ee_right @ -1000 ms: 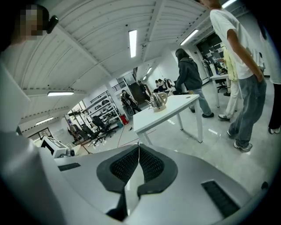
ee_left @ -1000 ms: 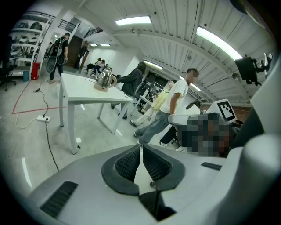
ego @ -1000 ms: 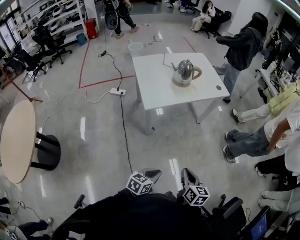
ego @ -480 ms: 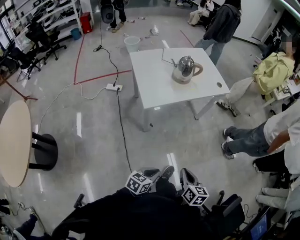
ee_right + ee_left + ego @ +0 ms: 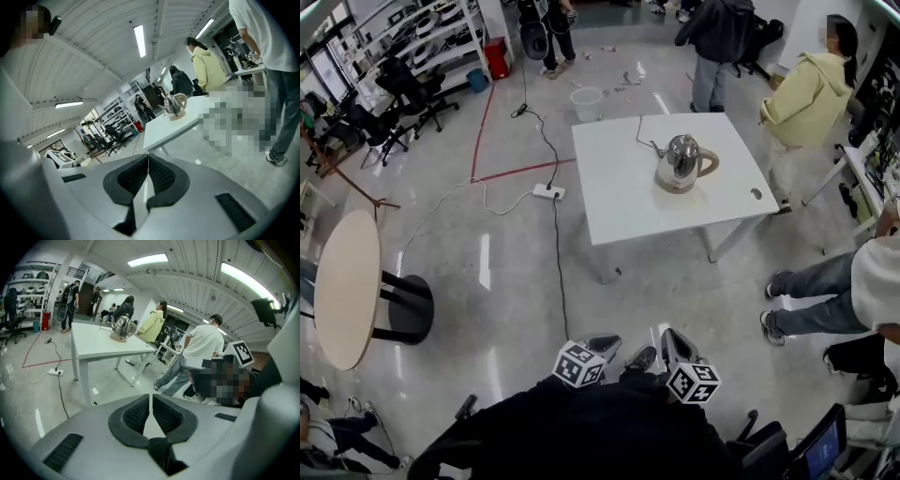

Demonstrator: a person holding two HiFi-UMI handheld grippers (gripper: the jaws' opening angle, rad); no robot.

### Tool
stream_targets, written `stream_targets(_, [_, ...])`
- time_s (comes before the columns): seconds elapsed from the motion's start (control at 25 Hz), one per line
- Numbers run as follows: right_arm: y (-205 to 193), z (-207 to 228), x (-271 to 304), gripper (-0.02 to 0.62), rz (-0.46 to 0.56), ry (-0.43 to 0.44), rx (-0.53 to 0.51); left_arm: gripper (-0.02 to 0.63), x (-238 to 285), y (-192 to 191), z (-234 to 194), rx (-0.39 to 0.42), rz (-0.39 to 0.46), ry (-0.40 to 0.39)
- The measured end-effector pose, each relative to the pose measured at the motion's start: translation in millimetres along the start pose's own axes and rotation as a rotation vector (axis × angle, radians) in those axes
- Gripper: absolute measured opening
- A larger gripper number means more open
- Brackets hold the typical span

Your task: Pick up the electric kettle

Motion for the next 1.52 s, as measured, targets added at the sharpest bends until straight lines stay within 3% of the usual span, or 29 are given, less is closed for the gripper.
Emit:
stream_targets(0.4, [65.4, 80.0, 21.2, 0.012, 0.022, 0.026, 0.042, 0.037, 85.3, 69.1, 32.7, 0.078, -0.014, -0.025])
stream_targets(0.68, [90.4, 115.1, 36.0, 0.012, 0.02, 0.017, 0.06, 0.018, 113.4, 107.7, 41.5, 0.142, 0.015, -0.044])
stream_targets(0.88, [106.2, 126.5, 54.8, 0.014, 0.026, 0.008, 0.059, 0.018, 127.0, 128.0, 22.1, 0.128, 0.018, -0.018])
stream_targets(1.08, [143.9, 133.3, 87.3, 0.014, 0.05, -0.025, 0.067, 0.018, 146.8, 172.4, -1.1, 0.147, 0.002, -0.058])
stream_targets(1.52, [189.9, 149.8, 214.8, 0.012, 0.078, -0.117, 0.104, 0.018, 206.5, 268.2, -116.2, 0.197, -0.034, -0.144])
Point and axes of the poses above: the fingertips, and each gripper's own axes: x forward along the fingers, z to its right, y out of its top, the point moved 2 cm from there along -x, backward along the fingers, and after that the axes turned 2 degrees about z, right-handed, at the moved point
